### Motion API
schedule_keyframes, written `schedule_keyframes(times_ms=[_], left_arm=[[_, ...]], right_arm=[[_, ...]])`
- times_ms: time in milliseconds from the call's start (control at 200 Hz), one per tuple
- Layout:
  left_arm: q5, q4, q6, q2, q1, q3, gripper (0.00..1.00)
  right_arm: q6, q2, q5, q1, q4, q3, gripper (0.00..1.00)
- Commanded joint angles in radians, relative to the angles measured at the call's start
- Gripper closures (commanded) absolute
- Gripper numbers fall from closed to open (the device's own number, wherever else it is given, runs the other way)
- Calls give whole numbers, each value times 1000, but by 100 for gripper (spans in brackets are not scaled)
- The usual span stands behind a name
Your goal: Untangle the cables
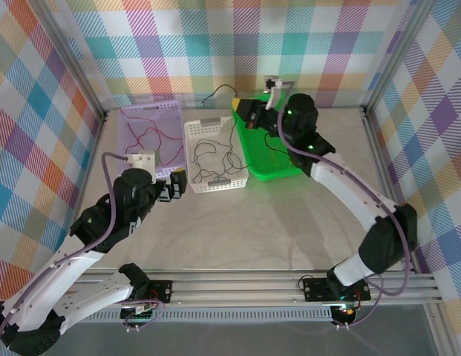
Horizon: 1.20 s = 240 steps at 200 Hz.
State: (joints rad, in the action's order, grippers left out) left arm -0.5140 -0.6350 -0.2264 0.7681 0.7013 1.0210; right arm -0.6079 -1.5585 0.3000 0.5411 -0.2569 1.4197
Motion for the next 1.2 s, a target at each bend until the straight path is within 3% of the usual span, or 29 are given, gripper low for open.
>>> schedule_keyframes(times_ms=[0, 185, 360, 470, 660, 990, 1195], left_arm=[[-116, -37, 28, -55, -10, -46, 0], [-178, -15, 15, -160, -11, -116, 0], [-178, -17, 21, -158, -11, -125, 0], [-171, -14, 30, -146, -10, -130, 0], [-164, -13, 33, -135, -11, -130, 0], [-161, -15, 42, -126, -11, -132, 0], [-155, -17, 48, -109, -11, -130, 0]], right_arm=[[21, -103, 23, 10, -38, 63, 100], [22, -333, 60, 18, -41, 181, 100], [53, -492, 50, 20, -6, 241, 100], [58, -517, 10, 30, -23, 189, 100], [130, -565, -184, 89, 95, 149, 100], [96, -698, -346, 131, 419, 323, 100], [84, -721, -375, 130, 556, 427, 100]])
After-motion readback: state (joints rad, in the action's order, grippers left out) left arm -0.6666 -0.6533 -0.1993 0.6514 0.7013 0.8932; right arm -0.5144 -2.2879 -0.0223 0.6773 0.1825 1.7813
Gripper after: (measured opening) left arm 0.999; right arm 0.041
